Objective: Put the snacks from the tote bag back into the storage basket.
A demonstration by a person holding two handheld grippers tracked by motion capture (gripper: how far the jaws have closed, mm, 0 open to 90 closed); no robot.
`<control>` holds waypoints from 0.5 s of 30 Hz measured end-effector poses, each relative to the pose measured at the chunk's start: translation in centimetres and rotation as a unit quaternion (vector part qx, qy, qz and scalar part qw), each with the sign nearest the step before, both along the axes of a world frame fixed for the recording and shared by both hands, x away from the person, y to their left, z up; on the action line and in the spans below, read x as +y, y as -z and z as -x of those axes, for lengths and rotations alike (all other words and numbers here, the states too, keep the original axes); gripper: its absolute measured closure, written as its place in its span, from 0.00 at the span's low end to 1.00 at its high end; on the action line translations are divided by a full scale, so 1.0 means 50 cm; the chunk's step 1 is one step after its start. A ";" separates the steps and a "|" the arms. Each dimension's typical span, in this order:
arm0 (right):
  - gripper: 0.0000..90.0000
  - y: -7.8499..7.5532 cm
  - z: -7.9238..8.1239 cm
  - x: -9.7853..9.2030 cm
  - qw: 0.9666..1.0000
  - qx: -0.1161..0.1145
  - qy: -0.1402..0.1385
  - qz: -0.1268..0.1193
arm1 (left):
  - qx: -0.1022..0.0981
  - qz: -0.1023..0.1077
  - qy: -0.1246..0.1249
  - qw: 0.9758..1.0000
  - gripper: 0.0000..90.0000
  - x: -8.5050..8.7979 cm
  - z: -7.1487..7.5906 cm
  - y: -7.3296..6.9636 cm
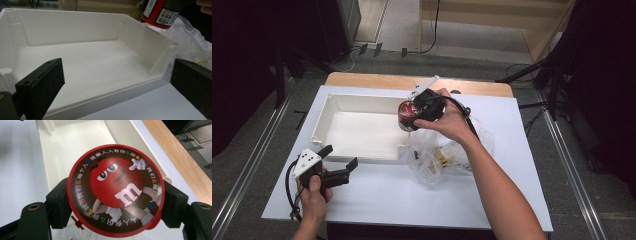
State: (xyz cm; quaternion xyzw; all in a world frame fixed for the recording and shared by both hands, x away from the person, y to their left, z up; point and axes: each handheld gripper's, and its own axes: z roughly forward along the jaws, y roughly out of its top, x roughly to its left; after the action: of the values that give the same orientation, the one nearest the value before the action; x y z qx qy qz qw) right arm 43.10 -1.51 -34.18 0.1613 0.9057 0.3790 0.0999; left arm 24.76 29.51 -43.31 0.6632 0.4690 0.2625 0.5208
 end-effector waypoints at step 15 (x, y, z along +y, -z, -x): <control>0.29 -0.003 -0.008 0.031 1.000 -0.002 -0.007 0.008 | 0.003 0.001 0.000 1.000 0.00 0.000 -0.001 0.001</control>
State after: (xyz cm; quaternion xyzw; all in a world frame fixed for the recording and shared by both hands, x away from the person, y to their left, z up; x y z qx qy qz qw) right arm 43.50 0.06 -34.01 0.1531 0.9098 0.3725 0.1004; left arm 24.81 29.49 -43.36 0.6631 0.4712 0.2603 0.5201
